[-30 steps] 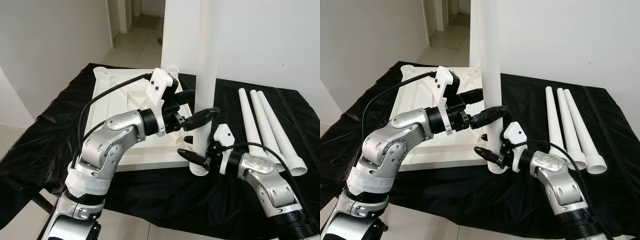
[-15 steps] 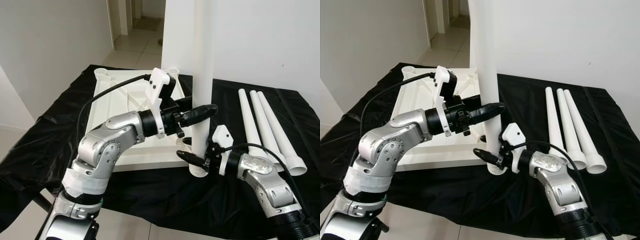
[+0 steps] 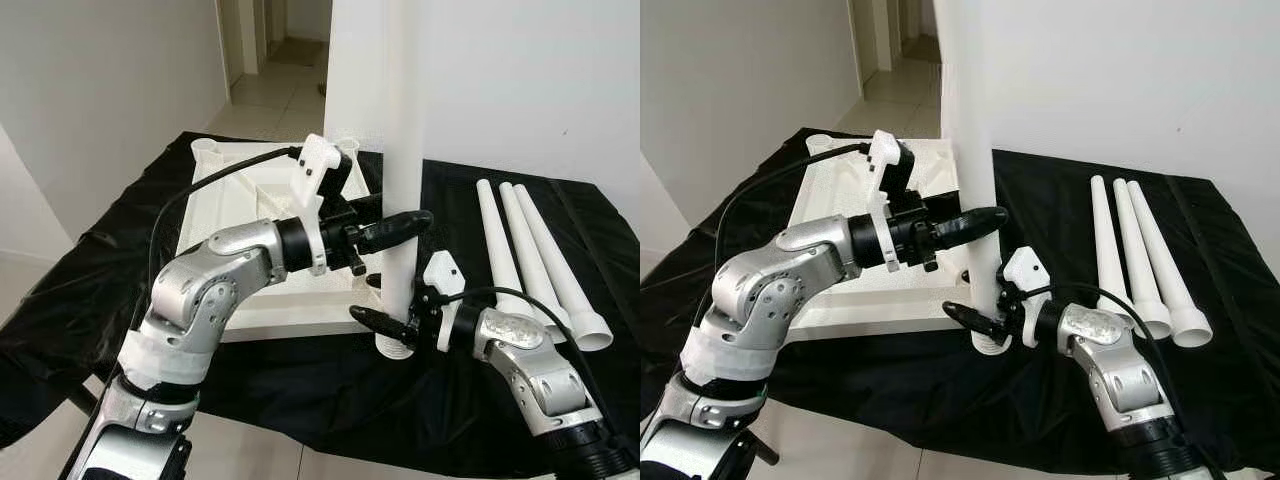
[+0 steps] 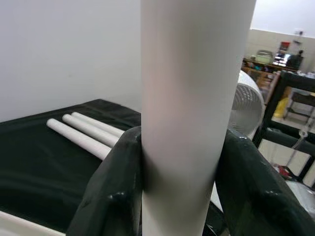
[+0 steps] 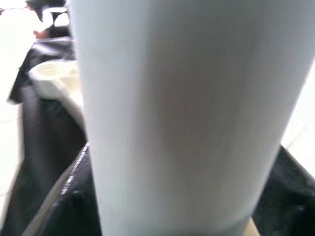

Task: Building children table

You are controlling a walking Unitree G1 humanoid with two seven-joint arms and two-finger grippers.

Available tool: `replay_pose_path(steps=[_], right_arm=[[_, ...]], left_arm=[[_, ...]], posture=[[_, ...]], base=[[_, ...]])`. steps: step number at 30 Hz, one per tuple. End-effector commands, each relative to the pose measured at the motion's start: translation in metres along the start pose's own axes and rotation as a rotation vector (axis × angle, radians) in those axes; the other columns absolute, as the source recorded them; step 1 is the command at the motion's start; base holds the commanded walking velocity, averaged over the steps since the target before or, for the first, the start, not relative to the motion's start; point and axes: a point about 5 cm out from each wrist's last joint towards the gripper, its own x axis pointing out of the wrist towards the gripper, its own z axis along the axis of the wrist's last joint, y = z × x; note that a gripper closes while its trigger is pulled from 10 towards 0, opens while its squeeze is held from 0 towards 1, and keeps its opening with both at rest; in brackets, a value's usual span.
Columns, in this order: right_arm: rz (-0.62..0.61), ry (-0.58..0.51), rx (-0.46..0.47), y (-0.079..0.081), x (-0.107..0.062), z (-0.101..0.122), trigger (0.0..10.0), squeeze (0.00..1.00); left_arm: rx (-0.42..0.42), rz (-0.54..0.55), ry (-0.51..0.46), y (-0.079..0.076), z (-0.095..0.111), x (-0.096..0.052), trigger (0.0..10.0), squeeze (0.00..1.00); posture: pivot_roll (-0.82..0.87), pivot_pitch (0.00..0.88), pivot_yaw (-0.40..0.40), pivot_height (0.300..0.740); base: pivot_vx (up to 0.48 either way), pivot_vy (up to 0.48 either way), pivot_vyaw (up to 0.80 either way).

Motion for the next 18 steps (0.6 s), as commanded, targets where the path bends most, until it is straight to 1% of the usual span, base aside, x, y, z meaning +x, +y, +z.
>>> replay_pose_path(steps=[1,2,3,4,5,8,10,11,12,15,17,18], right_arm=[[-0.026,-0.001,-0.017,-0.004,0.0,0.001,10.0,1.0],[-0.097,-0.017,-0.013,-0.01,0.005,0.004,10.0,1.0],[-0.097,-0.017,-0.013,-0.01,0.005,0.004,10.0,1.0],[-0.158,-0.033,-0.007,-0.013,0.009,0.007,10.0,0.0],[-0.158,-0.033,-0.007,-0.013,0.009,0.007,10.0,0.0],[-0.244,-0.046,-0.015,-0.016,0.016,0.01,10.0,0.0],[-0.32,-0.051,-0.017,-0.018,0.021,0.011,10.0,0.0],[-0.351,-0.057,-0.009,-0.019,0.023,0.012,10.0,0.0],[-0.351,-0.057,-0.009,-0.019,0.023,0.012,10.0,0.0],[-0.442,-0.077,-0.004,-0.02,0.034,0.017,10.0,0.0],[-0.486,-0.085,-0.003,-0.021,0.042,0.019,10.0,0.0],[-0.486,-0.085,-0.003,-0.021,0.042,0.019,10.0,0.0]], left_arm=[[0.004,0.032,0.0,0.004,0.003,0.001,10.0,0.0],[0.016,0.119,0.011,0.015,0.007,0.001,10.0,0.0],[0.016,0.119,0.011,0.015,0.007,0.001,10.0,0.0],[0.031,0.201,0.018,0.025,0.01,0.003,10.0,0.0],[0.031,0.201,0.018,0.025,0.01,0.003,10.0,0.0],[0.062,0.313,0.028,0.035,0.014,0.004,10.0,0.0],[0.059,0.404,0.04,0.044,0.017,0.005,10.0,0.0],[0.078,0.435,0.049,0.047,0.018,0.006,10.0,0.0],[0.078,0.435,0.049,0.047,0.018,0.006,10.0,0.0],[0.093,0.542,0.04,0.056,0.026,0.009,10.0,0.0],[0.101,0.593,0.04,0.059,0.03,0.011,10.0,0.0],[0.101,0.593,0.04,0.059,0.03,0.011,10.0,0.0]], posture=[[0.0,0.0,0.014,0.74],[0.0,0.0,0.014,0.74],[0.0,0.0,0.014,0.74],[0.0,0.0,0.013,0.74],[0.0,0.0,0.013,0.74],[0.0,0.0,0.012,0.74],[0.0,0.001,0.013,0.74],[0.01,0.004,0.012,0.74],[0.01,0.004,0.012,0.74],[0.0,0.01,0.014,0.74],[0.01,0.01,0.014,0.74],[0.01,0.01,0.014,0.74]], base=[[0.0,0.0,0.0],[0.0,0.0,0.0],[0.0,0.0,0.0],[0.0,0.0,0.0],[0.0,0.0,0.0],[0.0,0.0,0.0],[0.0,0.0,0.0],[0.0,0.0,0.0],[0.0,0.0,0.0],[0.0,0.0,0.0],[0.0,0.0,0.0],[0.0,0.0,0.0]])
